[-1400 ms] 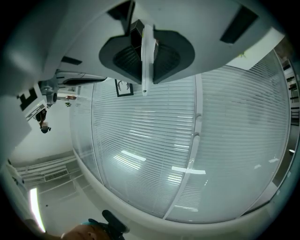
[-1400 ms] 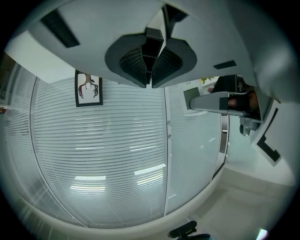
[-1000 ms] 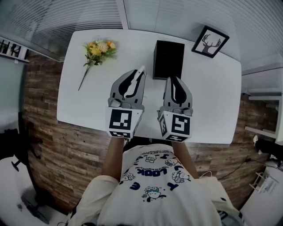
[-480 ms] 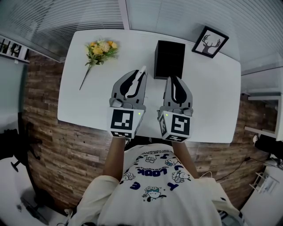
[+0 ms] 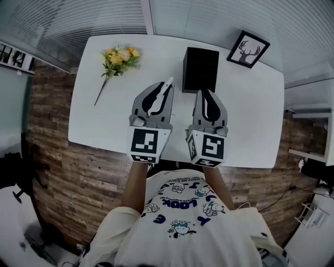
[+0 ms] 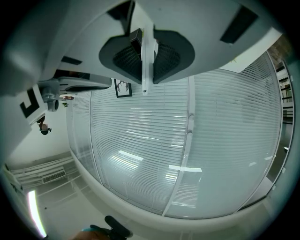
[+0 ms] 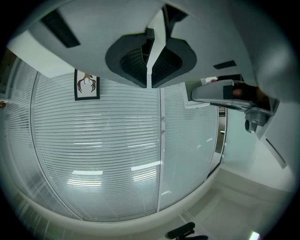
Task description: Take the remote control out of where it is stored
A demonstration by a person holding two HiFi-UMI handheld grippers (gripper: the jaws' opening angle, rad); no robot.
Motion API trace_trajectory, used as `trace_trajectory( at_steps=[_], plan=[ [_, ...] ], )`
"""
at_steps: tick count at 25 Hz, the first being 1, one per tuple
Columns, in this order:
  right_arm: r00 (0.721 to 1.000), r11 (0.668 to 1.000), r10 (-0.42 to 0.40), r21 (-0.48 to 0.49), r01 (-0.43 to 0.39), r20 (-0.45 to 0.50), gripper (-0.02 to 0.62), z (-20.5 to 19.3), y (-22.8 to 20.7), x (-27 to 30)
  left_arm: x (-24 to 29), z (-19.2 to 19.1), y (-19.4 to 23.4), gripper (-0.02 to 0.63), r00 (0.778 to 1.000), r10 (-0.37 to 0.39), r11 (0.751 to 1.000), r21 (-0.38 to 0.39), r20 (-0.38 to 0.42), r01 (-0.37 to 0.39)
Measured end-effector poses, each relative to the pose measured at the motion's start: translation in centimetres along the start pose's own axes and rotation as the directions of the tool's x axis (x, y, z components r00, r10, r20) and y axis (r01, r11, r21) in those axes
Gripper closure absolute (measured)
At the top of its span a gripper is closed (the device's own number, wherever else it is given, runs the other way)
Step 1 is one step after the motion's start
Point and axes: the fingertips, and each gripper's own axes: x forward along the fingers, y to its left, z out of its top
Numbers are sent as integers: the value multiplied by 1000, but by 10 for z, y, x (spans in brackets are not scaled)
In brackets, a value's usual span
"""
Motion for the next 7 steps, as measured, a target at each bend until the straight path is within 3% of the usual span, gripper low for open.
trace_trajectory(
  at_steps=[7],
  plan=[
    [1000,1000,3,-3,-3,4,545,2,1,-2,-2,2,-2,529,1000,3,1000,2,6,-3]
  ],
)
